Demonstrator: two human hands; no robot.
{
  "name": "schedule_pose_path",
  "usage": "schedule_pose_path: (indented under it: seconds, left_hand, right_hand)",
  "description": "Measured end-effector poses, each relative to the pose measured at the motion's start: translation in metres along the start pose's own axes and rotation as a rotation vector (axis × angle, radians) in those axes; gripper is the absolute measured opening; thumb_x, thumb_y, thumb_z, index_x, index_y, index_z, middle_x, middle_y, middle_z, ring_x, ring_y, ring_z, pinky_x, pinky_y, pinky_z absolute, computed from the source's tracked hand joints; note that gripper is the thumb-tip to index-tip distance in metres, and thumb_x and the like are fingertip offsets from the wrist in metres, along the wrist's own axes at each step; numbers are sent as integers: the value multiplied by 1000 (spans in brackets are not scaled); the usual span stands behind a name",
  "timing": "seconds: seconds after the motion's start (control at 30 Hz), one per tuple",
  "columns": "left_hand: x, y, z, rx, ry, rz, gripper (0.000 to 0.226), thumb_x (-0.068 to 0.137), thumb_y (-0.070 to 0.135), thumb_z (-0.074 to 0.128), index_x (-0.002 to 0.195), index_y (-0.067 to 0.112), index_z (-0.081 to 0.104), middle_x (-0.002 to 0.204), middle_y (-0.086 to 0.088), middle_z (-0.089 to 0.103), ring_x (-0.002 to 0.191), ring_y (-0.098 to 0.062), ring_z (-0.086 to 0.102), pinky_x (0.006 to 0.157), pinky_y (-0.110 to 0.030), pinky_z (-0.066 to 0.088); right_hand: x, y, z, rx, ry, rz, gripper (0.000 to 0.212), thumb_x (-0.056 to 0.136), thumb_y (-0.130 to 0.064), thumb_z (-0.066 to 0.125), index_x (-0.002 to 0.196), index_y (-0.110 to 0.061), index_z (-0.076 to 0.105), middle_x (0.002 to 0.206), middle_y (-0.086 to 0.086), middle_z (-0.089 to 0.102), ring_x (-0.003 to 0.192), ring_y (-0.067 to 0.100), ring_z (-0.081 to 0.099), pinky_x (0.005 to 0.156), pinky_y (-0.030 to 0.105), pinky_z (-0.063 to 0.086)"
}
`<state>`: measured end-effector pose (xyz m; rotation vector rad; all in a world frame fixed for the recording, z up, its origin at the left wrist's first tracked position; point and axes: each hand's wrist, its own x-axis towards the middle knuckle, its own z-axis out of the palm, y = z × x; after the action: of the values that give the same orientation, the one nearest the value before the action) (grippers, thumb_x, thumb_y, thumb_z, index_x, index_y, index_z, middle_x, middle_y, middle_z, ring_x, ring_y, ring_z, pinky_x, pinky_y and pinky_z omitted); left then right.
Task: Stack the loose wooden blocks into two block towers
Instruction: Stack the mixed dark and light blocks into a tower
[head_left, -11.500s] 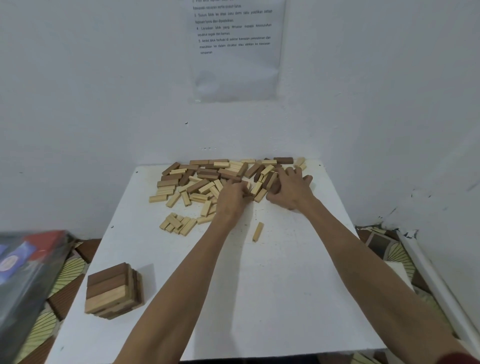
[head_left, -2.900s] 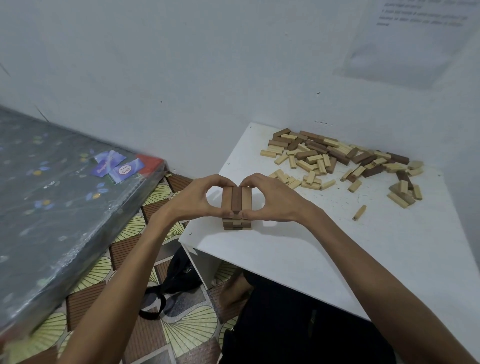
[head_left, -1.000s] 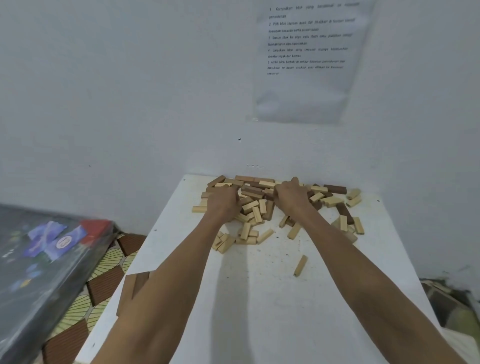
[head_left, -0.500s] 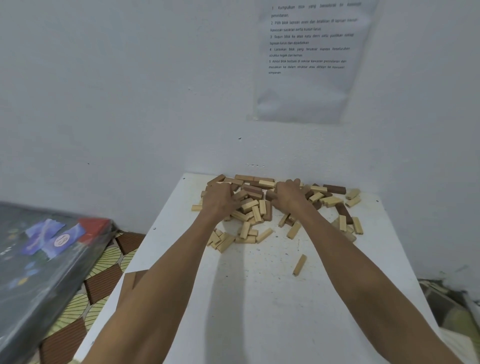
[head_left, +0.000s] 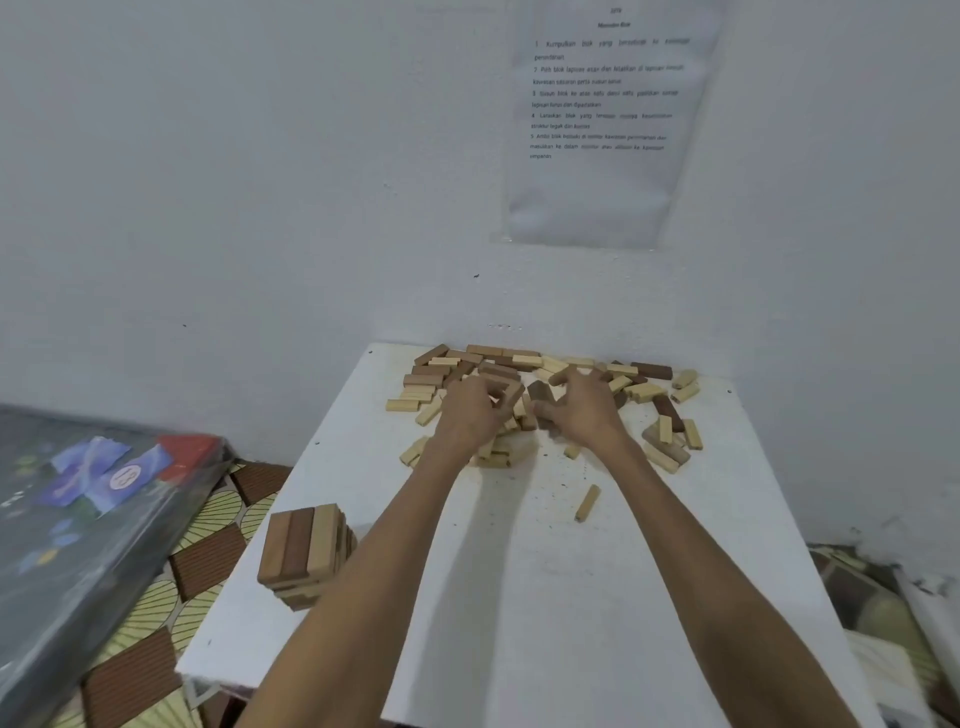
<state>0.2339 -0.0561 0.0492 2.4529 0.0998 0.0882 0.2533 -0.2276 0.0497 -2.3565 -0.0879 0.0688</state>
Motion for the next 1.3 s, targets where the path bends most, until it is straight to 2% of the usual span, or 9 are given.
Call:
schedule_pose_path:
  seconds: [0.1, 0.17, 0.27, 0.47, 0.73, 0.93, 1.03, 1.13, 1.3]
  left_hand:
    - [-46, 3, 7, 4, -3, 27, 51, 102, 51, 56, 85, 7, 75, 75, -11, 71, 70, -23, 62, 68, -33, 49]
    - [-83, -2, 15, -38, 0, 34, 42, 104, 47, 54, 110, 12, 76, 89, -10, 76, 84, -24, 68, 72, -29, 47]
    - [-132, -14, 27, -49, -36, 9, 37, 105, 43, 53, 123, 17, 72, 91, -6, 74, 90, -21, 67, 77, -28, 47]
    - [-188, -29, 33, -38, -161, 7, 23, 99, 36, 63, 113, 24, 77, 98, 0, 56, 87, -16, 59, 68, -20, 38]
    - [-210, -43, 39, -49, -191, 160, 69, 83, 47, 77, 145, 28, 52, 125, 7, 45, 95, -10, 55, 88, -27, 50]
    - [-194, -54, 38, 131, -252, 369, 104, 76, 59, 79, 161, 38, 23, 170, 10, 5, 147, -21, 20, 116, -43, 30]
    - [-186, -54, 34, 189, -260, 358, 106, 71, 69, 79, 159, 35, 30, 167, 8, 16, 145, -22, 22, 116, -46, 31]
    - [-194, -45, 37, 122, -177, 169, 118, 59, 80, 80, 153, 25, 36, 139, 1, 33, 129, -19, 34, 105, -35, 40]
    - [-215, -21, 53, 222, -148, 1, 105, 59, 89, 70, 130, 14, 47, 121, -2, 47, 115, -22, 47, 97, -33, 46]
  right_hand:
    - [-60, 7, 6, 104, -52, 19, 56, 86, -37, 79, 135, -20, 57, 104, 13, 72, 93, 23, 69, 67, 28, 52]
    - [-99, 17, 14, 126, -120, 29, 49, 87, -35, 78, 130, -22, 60, 90, 5, 75, 83, 16, 72, 72, 27, 57]
    - [-146, 30, 28, 93, -176, 35, 37, 89, -31, 76, 122, -19, 65, 71, -10, 66, 65, -2, 65, 60, 11, 47]
    - [-191, 45, 45, 80, -65, 15, 37, 88, -43, 76, 115, -20, 66, 84, -7, 59, 77, 14, 70, 74, 34, 60]
    - [-214, 45, 48, -86, -48, 6, 56, 105, -53, 37, 150, -20, 44, 134, 2, 48, 116, 20, 55, 86, 24, 36]
    - [-215, 59, 26, -220, -196, -100, 61, 96, -51, 44, 153, -30, 36, 140, -8, 35, 124, 16, 45, 97, 34, 46]
    - [-212, 71, 14, -286, -329, -186, 82, 83, -54, 51, 157, -33, 26, 142, -16, 29, 131, 11, 30, 108, 38, 39]
    - [-205, 83, 8, -271, -396, -227, 75, 92, -27, 57, 159, -30, 23, 141, -13, 32, 131, 10, 29, 111, 34, 32]
    - [-185, 95, 8, -200, -338, -276, 59, 101, -21, 60, 154, -32, 36, 113, -15, 47, 97, 0, 44, 89, 16, 39]
